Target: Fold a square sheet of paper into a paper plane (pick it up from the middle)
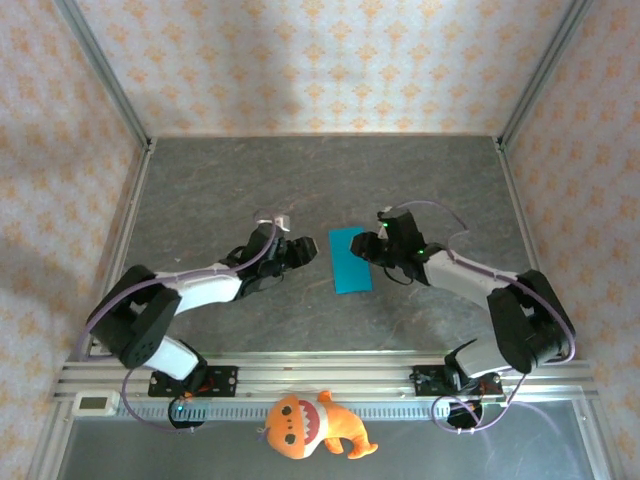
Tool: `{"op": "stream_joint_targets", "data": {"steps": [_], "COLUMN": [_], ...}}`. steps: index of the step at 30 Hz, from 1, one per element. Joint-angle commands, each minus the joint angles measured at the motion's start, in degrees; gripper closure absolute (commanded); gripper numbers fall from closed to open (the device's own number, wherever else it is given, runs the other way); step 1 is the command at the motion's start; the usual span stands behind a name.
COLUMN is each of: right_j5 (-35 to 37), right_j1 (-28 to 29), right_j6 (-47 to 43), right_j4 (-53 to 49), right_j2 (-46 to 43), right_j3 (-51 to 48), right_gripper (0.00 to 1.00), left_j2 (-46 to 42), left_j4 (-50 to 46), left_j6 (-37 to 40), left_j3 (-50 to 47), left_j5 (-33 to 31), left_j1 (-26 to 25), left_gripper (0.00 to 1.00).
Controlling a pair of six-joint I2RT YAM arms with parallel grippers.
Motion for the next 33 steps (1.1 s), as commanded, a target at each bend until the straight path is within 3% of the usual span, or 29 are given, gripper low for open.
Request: {"op": "stream_joint_targets", "data": {"steps": [1, 4, 10, 21, 33], "right_j5": [-9.51, -13.76, -17.15, -15.88, -16.68], "right_j1": [-4.13, -6.11, -7.47, -10.04, -10.84], "right_j6": [4.0, 4.29, 4.26, 4.54, 5.38], "right_j4": [8.21, 10.57, 12.52, 13.48, 15.66], "right_j2": [-0.49, 1.12, 6.87, 14.62, 15.08], "right_j3": [-4.64, -6.17, -5.3, -7.76, -10.56], "right_gripper": [0.73, 0.86, 0.96, 0.97, 0.97], "left_j2": [3.53, 6.1, 9.11, 13.13, 17.49], "left_j4": [4.66, 6.25, 7.92, 3.63, 0.65], "left_j6": [-1.63, -2.86, -5.25, -4.32, -4.33], "left_j3": [1.82, 2.89, 3.51, 7.54, 11.49], "left_j5": [7.76, 10.91, 14.3, 15.99, 16.11], "left_j1": [0.48, 0.48, 0.48, -0.66, -2.93], "left_gripper": [0.47, 0.49, 0.5, 0.49, 0.51]}}
